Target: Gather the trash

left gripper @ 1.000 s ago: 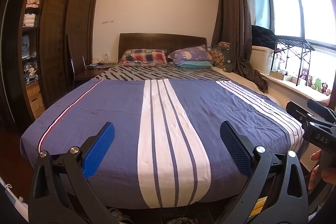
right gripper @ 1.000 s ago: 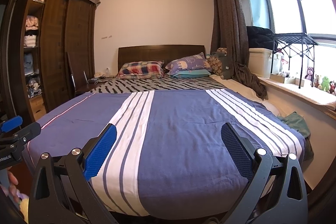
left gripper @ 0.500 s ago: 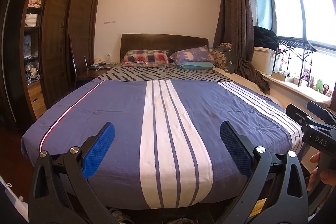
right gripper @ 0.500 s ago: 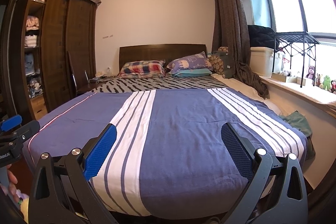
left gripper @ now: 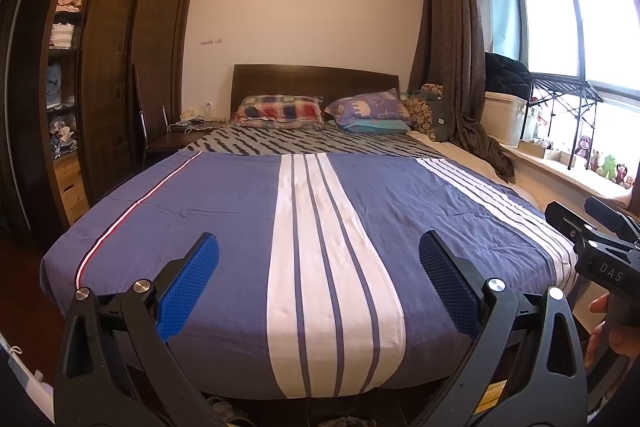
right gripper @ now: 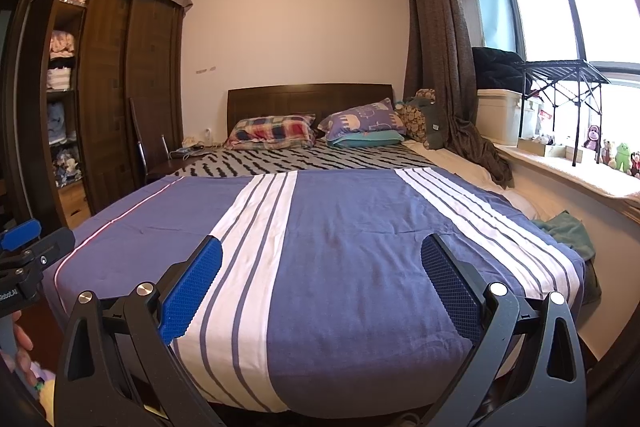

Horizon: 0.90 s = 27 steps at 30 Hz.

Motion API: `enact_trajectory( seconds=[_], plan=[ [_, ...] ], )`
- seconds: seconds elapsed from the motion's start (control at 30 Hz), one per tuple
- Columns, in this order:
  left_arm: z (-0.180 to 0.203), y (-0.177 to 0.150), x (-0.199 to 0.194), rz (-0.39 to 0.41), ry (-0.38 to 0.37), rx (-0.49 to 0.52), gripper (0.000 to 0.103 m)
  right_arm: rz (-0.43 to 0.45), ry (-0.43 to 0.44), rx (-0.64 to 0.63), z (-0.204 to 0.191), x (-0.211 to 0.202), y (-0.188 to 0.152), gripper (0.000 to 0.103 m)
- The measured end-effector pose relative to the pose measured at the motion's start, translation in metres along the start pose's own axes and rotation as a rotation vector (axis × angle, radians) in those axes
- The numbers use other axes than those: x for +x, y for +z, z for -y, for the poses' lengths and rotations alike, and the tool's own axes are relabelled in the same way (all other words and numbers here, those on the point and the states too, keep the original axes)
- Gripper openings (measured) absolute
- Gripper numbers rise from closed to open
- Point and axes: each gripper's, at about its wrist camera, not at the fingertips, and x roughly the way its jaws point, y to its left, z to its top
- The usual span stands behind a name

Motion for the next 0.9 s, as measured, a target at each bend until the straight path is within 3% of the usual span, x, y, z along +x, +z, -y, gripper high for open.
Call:
enact_trajectory(
  seconds=[0.9],
  plan=[
    [-0.0001,0.0025,-0.0046,0.014,0.003,0.004,0.095,0.012,0.002,0.009,0.0003,-0.0035,0.0005,0.1]
  ],
)
